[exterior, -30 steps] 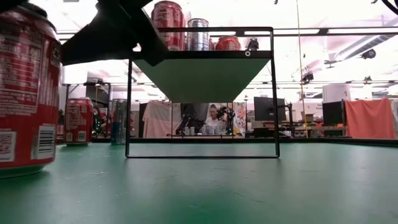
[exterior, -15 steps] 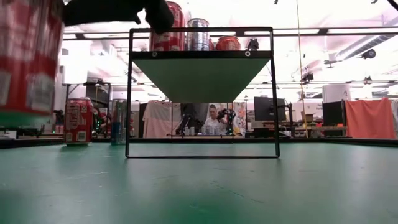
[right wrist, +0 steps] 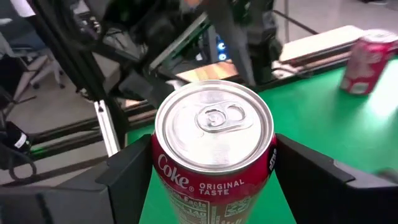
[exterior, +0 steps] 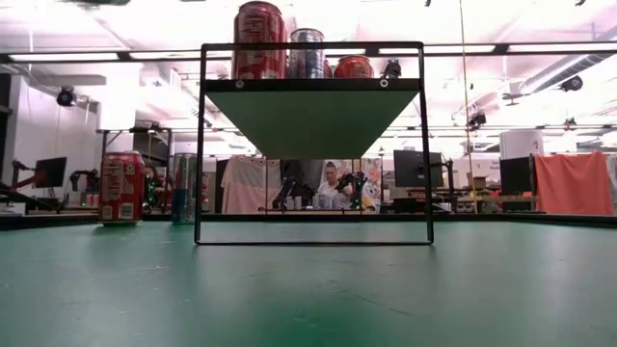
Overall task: Place canned beverage on shelf
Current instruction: Put the red can on the shelf
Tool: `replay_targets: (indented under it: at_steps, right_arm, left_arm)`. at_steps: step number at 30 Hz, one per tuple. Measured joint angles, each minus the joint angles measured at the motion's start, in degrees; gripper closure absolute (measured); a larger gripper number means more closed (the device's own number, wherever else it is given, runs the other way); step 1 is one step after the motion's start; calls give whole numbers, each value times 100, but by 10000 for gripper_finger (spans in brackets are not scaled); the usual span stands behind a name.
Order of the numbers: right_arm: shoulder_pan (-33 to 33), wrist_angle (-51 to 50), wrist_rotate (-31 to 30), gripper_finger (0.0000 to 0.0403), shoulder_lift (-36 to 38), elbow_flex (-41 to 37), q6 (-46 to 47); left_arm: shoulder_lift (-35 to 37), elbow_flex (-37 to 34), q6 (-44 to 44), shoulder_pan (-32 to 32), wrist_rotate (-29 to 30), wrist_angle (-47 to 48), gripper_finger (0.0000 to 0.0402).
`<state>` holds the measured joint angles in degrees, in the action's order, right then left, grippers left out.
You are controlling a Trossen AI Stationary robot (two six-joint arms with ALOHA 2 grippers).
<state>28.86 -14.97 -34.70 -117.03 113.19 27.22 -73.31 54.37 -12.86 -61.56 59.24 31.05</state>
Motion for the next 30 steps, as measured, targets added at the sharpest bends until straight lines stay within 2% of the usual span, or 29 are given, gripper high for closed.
replay_targets:
  at_steps: [6, 14, 17, 20, 25, 30]
  right_arm:
    - [22, -1195, -699, 119, 814, 4, 687]
    - [-6, -3711, -1631, 119, 1667, 7, 2394]
    - [-24, -4547, -2032, 116, 1815, 7, 3035]
    - [-68, -5237, -2132, 115, 1817, 0, 3560]
    - [-133, -5645, -2211, 113, 1742, -46, 3830]
    - [-237, -5621, -2233, 112, 1711, -211, 3834]
  left_arm:
    - [3, -5, 379, 17, 308, -11, 77]
    - [14, -9, 926, 152, 479, -193, 77]
    - [15, -9, 1116, 313, 479, -207, 77]
    - [30, -11, 1348, 508, 478, -210, 77]
    - [95, -18, 1840, 845, 278, -360, 77]
    - [383, -222, 2726, 1170, -406, -985, 77]
